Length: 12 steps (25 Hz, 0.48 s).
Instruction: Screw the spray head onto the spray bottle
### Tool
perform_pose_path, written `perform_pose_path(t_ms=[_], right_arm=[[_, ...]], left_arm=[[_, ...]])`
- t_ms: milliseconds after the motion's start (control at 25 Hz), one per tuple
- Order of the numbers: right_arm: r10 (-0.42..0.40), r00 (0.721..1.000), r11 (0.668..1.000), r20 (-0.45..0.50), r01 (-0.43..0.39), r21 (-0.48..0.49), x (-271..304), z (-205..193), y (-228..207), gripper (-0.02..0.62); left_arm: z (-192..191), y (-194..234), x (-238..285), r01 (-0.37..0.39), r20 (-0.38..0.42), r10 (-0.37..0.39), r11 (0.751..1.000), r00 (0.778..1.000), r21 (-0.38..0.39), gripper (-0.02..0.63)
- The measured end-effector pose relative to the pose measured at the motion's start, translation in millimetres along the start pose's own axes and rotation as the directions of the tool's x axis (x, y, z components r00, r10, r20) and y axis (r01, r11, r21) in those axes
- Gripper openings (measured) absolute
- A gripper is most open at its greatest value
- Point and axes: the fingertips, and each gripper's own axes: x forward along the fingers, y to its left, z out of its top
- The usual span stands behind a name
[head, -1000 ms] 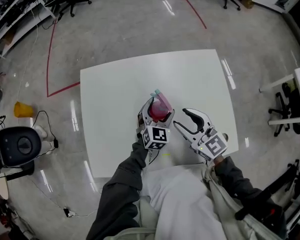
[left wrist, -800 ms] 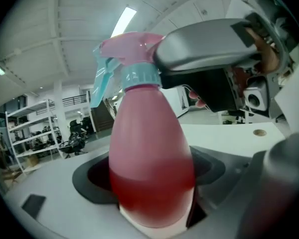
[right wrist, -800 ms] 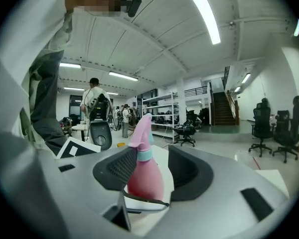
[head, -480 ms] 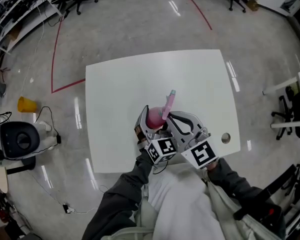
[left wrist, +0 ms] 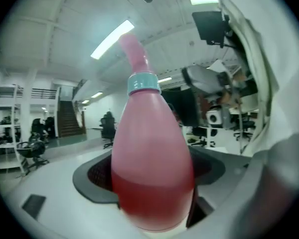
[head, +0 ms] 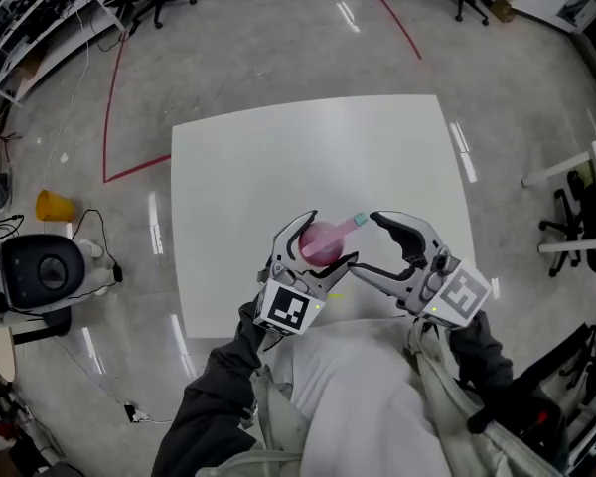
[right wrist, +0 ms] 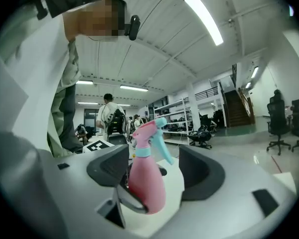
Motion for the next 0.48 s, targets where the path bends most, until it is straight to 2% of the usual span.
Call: perform_pose_path(t_ms=[120, 200, 240, 280, 360, 440, 480], right_arm=[[0.113, 0.990, 0.990, -0.086, -0.120, -0.077, 12, 10, 11, 0.290], [0.150, 0.980, 0.972, -0.129, -0.170, -0.163, 21, 16, 18, 0.289], [0.133, 0.981, 0.969, -0.139, -0.158, -0.190, 24, 17, 18, 0.257], [0.094, 0.986, 0.974, -0.138, -0.120, -0.190, 25, 18, 15, 0.171], [-0.044, 0.990, 0.993, -0.135, 0.029, -0.115, 29, 15, 5, 0.098], [-0.222, 0.963, 0.975, -0.150, 0.218, -0.045, 35, 10, -6, 0.082], [-0.285, 0.946, 0.959, -0.156, 0.280, -0.052, 38, 10, -7, 0.083]], left_arm=[[1, -26, -3, 0.176, -0.014, -0.176, 0.984, 0.984, 0.010, 0.433], [8, -34, -1, 0.219, -0.020, -0.218, 0.976, 0.976, 0.010, 0.433], [11, -33, 0, 0.201, -0.019, -0.201, 0.980, 0.979, -0.002, 0.433], [12, -27, 2, 0.159, -0.027, -0.160, 0.987, 0.987, -0.018, 0.433], [4, -12, 7, 0.020, -0.096, -0.021, 1.000, 0.995, -0.008, 0.433], [-10, 5, 13, -0.132, -0.203, 0.138, 0.990, 0.969, 0.044, 0.433], [-14, 10, 15, -0.178, -0.234, 0.183, 0.983, 0.955, 0.045, 0.433]])
